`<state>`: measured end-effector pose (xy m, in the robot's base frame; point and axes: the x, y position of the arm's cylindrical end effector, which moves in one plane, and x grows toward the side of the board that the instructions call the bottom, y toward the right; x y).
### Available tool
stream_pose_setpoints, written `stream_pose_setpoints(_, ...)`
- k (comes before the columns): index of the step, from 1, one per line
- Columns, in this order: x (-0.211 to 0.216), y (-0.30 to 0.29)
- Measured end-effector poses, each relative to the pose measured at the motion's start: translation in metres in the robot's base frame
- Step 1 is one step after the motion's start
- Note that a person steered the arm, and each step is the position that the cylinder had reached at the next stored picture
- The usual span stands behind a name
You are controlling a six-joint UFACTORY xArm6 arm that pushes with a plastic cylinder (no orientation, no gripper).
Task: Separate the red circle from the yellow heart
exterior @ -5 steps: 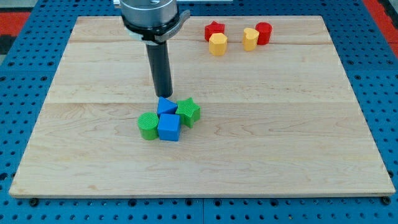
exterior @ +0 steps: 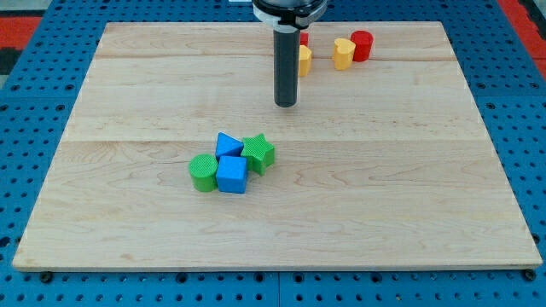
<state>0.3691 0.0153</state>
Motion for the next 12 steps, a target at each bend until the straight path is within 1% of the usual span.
stream_pose_setpoints(1,-0.006,0.013)
stream_pose_setpoints(6,-0.01,0.045)
stream_pose_setpoints(8,0.018,0.082)
stream_pose_setpoints(10,0.068,0.094)
stream_pose_setpoints(12,0.074,0.095)
